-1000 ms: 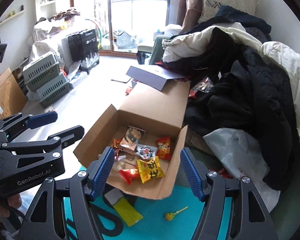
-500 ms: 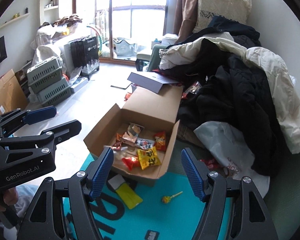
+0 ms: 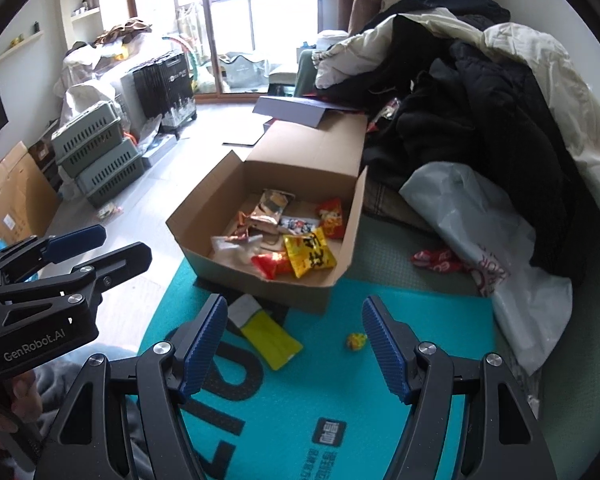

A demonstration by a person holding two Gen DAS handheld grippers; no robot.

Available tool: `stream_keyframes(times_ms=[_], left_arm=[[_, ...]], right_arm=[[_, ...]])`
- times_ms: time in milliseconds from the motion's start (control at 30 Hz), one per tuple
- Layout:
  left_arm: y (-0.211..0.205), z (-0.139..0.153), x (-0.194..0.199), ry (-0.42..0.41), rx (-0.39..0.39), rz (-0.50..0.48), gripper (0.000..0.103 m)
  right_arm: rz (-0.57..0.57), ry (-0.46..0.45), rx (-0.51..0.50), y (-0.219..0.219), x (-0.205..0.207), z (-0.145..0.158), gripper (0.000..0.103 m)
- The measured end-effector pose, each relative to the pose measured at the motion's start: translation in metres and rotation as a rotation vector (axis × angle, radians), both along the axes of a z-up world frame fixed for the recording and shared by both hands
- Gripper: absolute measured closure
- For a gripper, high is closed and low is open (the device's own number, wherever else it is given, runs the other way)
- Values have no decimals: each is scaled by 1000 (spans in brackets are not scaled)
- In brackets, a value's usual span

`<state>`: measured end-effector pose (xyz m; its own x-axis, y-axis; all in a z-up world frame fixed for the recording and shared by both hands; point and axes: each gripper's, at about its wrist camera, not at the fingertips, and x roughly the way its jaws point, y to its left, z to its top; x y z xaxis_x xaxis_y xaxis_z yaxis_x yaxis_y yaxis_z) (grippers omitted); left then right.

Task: Organize snacks
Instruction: 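Withdraw both tools from the box toward the pouch and lollipop on the mat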

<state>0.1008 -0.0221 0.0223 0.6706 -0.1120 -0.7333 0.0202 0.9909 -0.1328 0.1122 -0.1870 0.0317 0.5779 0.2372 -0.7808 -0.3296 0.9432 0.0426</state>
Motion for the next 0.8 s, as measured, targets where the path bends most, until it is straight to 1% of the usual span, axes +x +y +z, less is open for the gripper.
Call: stream_keyframes(times_ms=[100,233,333,567,667,800], left_arm=[[-2,-18,1,36,-15,6,40],[-7,-42,3,91,-31,10,40],[-12,-59,4,129,-29,15,40],[-14,-93,13,203,-51,59,40],[-12,-109,20,237,-62,96,40],[-12,-131,31,290,-85,131,40]], right_arm=[[-2,34,16,-5,0,-17,33],[-24,62,11,-12,0,-38,33],[-42,88,12,-20,2,-53,33],[-82,172,30,-33,14,-94,33],[-92,202,41,-37,22,-110,34],[-110,238,51,-41,36,-133,42]])
